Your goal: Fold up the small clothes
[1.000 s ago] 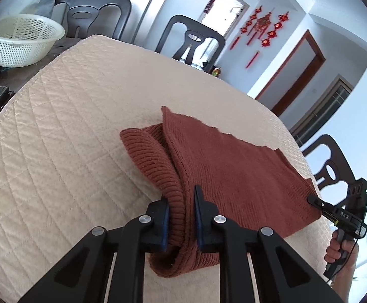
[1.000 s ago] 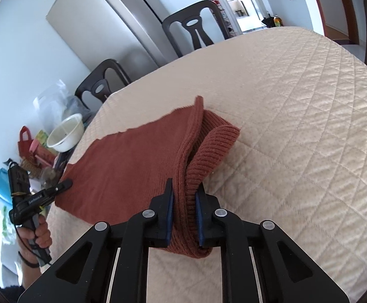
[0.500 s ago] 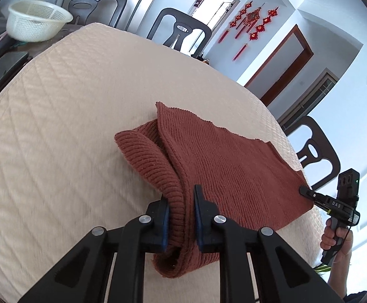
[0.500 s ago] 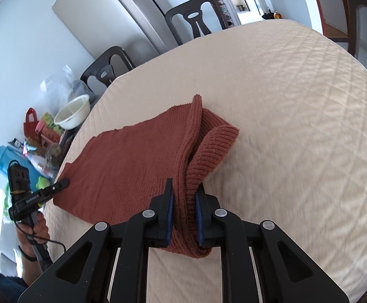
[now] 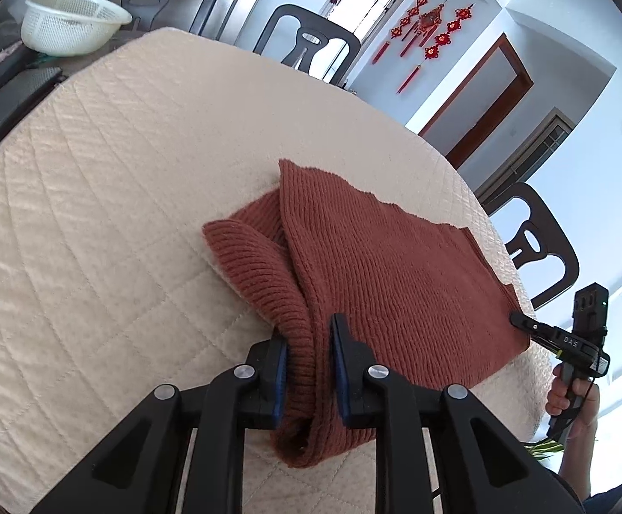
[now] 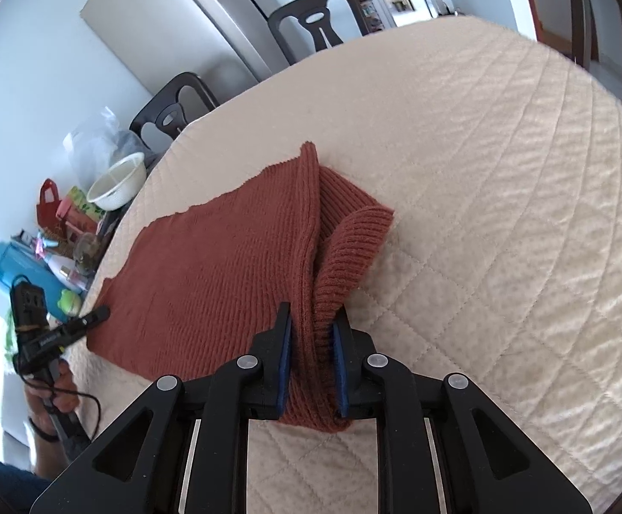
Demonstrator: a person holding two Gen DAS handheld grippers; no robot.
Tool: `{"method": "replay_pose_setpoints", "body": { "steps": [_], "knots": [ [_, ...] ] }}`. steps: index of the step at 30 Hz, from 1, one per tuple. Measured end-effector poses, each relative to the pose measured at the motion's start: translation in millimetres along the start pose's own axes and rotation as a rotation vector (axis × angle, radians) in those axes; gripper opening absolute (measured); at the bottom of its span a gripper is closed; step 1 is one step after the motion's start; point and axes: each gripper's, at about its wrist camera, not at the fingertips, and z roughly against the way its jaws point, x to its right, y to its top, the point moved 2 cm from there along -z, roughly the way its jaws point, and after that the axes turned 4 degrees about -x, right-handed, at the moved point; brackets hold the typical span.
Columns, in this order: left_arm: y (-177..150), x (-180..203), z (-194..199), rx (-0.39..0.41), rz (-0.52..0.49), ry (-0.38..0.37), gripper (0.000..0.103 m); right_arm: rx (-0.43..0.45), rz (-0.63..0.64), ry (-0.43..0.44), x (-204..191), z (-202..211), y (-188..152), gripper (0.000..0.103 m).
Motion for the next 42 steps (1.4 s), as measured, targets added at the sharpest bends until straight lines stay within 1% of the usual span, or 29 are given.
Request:
{"method": "replay_pose_setpoints", "body": {
  "steps": [3,7,8,10,12,15,16,17,18,19,21,24,25,28,29,31,32,36,42],
  "knots": [
    [2,3,10,0.028,-0.013,0.026,0.022,0.035,0.031,-0.044,-4,13,-1,0.018],
    [11,10,27,0.101,-0.056,0.092,0.022,0.109,0.079,-0.109,-14,29,3,0.019],
    [14,12,30,0.12,-0.063,0.099,0.022,0.123,0.093,-0.111,-18,31,4,0.019],
    [19,18,31,0.138,-0.075,0.086,0.022,0.136,0.122,-0.098,-27,28,7,0.019],
    [21,24,25,0.133,-0.089,0.071,0.023,0.125,0.147,-0.082,-36,17,9,0.019],
    [21,35,4,0.098,-0.127,0.052,0.024,0.079,0.185,-0.064,-48,-8,9,0.019],
    [20,36,-4,0.081,-0.135,0.059,0.024,0.072,0.193,-0.069,-50,-15,9,0.019],
    [18,36,-13,0.06,-0.139,0.071,0.024,0.059,0.194,-0.087,-48,-21,10,0.019],
    [16,34,-21,0.042,-0.142,0.078,0.024,0.042,0.189,-0.124,-44,-28,10,0.019],
    [14,32,-26,0.029,-0.142,0.082,0.024,0.035,0.186,-0.136,-41,-31,10,0.019],
    [13,32,-25,0.035,-0.15,0.08,0.024,0.044,0.164,-0.103,-35,-27,11,0.019],
    [17,35,-21,0.039,-0.155,0.096,0.024,0.063,0.165,-0.115,-35,-18,13,0.019],
    [19,37,-21,0.043,-0.163,0.11,0.024,0.072,0.17,-0.12,-35,-17,14,0.019],
    [27,45,-27,0.055,-0.2,0.184,0.024,0.086,0.153,-0.126,-32,-16,21,0.019],
    [28,45,-30,0.053,-0.207,0.205,0.024,0.084,0.145,-0.136,-29,-19,22,0.019],
    [28,46,-36,0.05,-0.213,0.23,0.024,0.071,0.133,-0.186,-24,-27,25,0.019],
    [27,46,-37,0.051,-0.214,0.235,0.026,0.064,0.128,-0.209,-21,-30,24,0.019],
    [25,45,-35,0.065,-0.217,0.235,0.027,0.068,0.111,-0.191,-17,-26,23,0.019],
    [25,45,-34,0.063,-0.219,0.247,0.028,0.098,0.145,-0.197,-29,-16,23,0.019]
  ]
}}
